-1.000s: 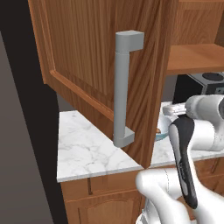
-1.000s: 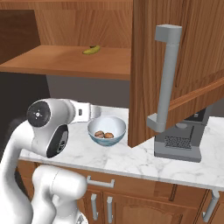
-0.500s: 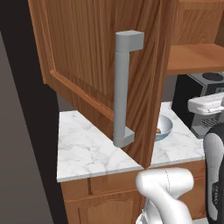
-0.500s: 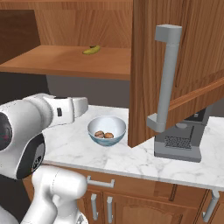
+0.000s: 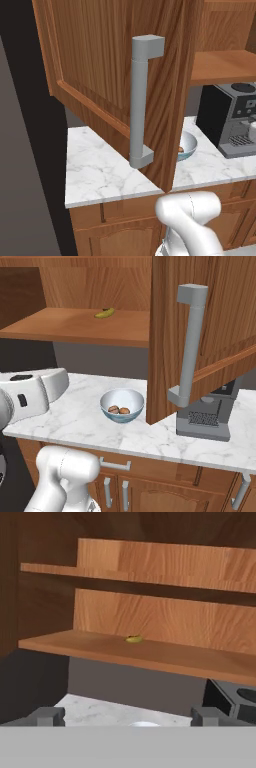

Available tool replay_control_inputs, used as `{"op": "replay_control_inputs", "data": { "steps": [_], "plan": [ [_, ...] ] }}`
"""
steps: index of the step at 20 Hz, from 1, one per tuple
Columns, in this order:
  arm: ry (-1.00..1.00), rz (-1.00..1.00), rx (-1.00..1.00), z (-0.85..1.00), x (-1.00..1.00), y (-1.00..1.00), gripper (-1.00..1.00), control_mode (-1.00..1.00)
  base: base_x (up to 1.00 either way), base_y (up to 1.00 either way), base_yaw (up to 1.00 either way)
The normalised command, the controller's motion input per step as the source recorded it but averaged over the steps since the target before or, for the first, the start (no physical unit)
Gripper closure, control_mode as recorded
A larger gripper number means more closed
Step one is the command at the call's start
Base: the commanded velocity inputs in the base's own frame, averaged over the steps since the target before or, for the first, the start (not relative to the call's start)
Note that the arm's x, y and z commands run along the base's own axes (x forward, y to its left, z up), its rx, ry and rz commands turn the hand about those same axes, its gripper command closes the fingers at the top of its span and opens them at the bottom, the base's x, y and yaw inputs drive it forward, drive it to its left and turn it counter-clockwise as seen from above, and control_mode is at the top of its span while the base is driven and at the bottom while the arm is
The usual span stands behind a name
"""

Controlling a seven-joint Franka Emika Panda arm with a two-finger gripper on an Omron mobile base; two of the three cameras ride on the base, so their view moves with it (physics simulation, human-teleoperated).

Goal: Open the cabinet. Pick the tangerine and tangerine from the cabinet and place them into the bowl. Then close the cabinet.

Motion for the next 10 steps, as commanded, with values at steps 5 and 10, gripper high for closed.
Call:
{"op": "replay_control_inputs", "data": {
  "steps": [5,10],
  "plan": [
    [0.0,0.08,0.0,0.03,-0.81,0.62,-1.0,-1.0,0.0,0.0,0.0],
    [0.0,0.05,0.0,0.0,-0.55,0.78,-1.0,-1.0,0.0,0.0,0.0]
  ]
}}
